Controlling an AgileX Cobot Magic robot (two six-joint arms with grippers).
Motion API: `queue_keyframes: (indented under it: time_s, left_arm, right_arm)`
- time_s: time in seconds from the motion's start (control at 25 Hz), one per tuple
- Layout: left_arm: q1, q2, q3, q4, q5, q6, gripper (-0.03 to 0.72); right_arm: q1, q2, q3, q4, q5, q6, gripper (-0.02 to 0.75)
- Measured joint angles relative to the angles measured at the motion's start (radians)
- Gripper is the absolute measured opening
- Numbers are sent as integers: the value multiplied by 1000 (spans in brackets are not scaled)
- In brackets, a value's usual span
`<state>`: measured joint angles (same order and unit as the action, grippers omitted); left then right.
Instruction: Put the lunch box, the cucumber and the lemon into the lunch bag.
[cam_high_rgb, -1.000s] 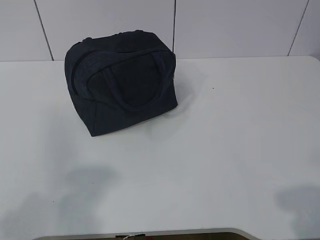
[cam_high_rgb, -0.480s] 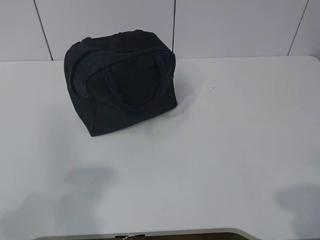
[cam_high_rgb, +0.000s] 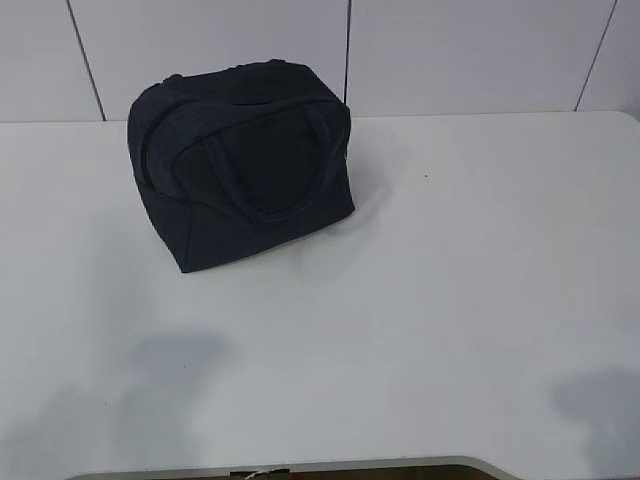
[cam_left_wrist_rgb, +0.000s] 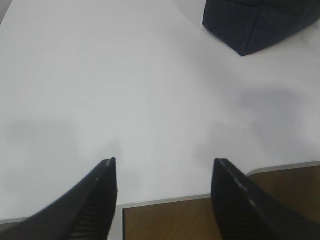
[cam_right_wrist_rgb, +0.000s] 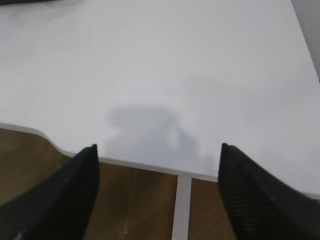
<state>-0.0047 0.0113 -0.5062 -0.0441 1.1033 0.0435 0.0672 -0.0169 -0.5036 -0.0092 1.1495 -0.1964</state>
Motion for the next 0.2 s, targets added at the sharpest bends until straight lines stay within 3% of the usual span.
queue_keyframes:
  time_s: [0.2]
  left_arm:
    - [0, 0, 0, 0, 0, 0, 431]
  right_arm:
    - [0, 0, 0, 0, 0, 0, 587]
